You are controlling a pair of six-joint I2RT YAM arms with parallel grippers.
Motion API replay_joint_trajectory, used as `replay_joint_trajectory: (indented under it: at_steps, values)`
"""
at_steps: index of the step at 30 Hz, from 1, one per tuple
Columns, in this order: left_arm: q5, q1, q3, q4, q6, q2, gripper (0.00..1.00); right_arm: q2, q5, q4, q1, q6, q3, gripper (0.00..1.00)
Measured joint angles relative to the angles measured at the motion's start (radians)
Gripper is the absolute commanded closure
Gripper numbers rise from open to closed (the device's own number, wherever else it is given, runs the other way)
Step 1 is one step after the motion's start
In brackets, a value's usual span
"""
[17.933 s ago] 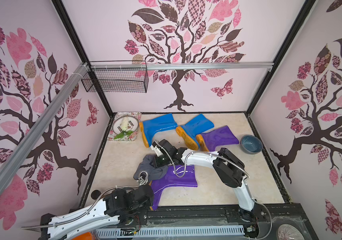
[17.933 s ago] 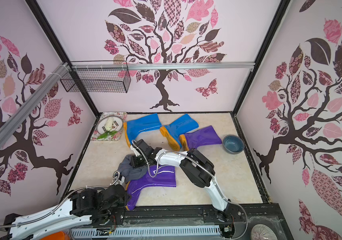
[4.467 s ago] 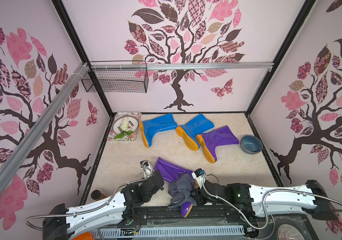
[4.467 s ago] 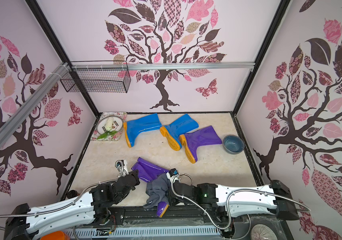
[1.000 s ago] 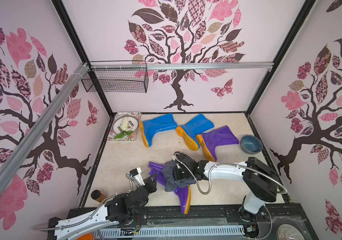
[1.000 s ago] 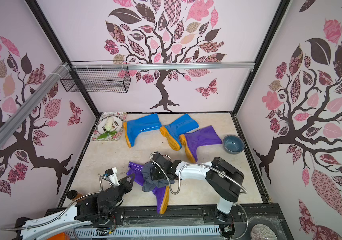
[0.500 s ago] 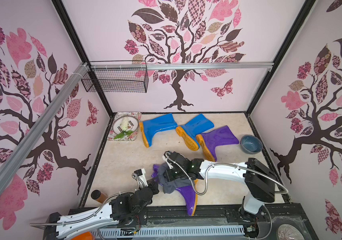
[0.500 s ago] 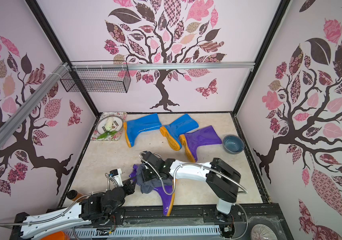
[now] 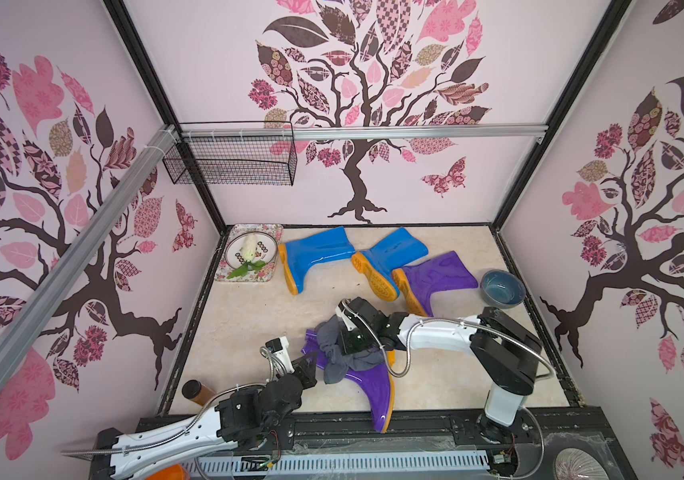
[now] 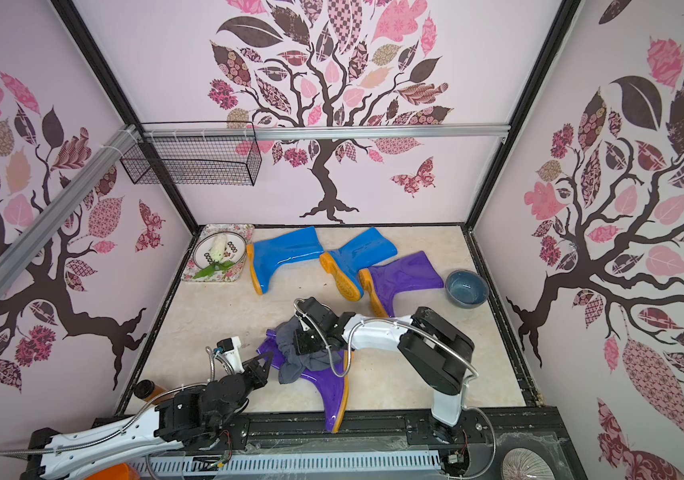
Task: Wipe the rubber boots with a cloth
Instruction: Wipe the dirt off the rubber boot.
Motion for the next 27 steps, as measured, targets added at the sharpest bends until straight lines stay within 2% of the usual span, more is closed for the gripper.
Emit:
replay_joint_trajectory:
  at_steps: [5,9,13,19,21,24,27]
  values:
    - [0.005,-0.001,0.0,0.01,-0.002,0.015,1.0,-0.211,0.173,-0.168,0.0,-0.043,-0.08,1.0]
    - [0.002,-0.001,0.0,0.017,-0.002,0.035,1.0,-0.257,0.245,-0.235,-0.011,-0.09,-0.081,1.0]
    - [-0.002,-0.001,-0.001,0.023,-0.001,0.061,1.0,-0.136,0.203,-0.268,-0.016,-0.135,0.045,1.0]
    - [-0.009,-0.001,-0.003,0.033,0.001,0.094,1.0,0.248,0.014,-0.269,-0.014,-0.156,0.537,1.0]
    - [-0.009,-0.001,-0.004,0.034,0.002,0.093,1.0,0.332,-0.03,-0.27,-0.01,-0.156,0.654,1.0]
    - [-0.009,-0.001,-0.004,0.033,0.004,0.076,1.0,0.349,-0.047,-0.253,-0.01,-0.148,0.64,1.0]
    - [-0.006,-0.002,-0.004,0.027,0.001,0.041,1.0,0.298,-0.029,-0.201,-0.02,-0.132,0.467,1.0]
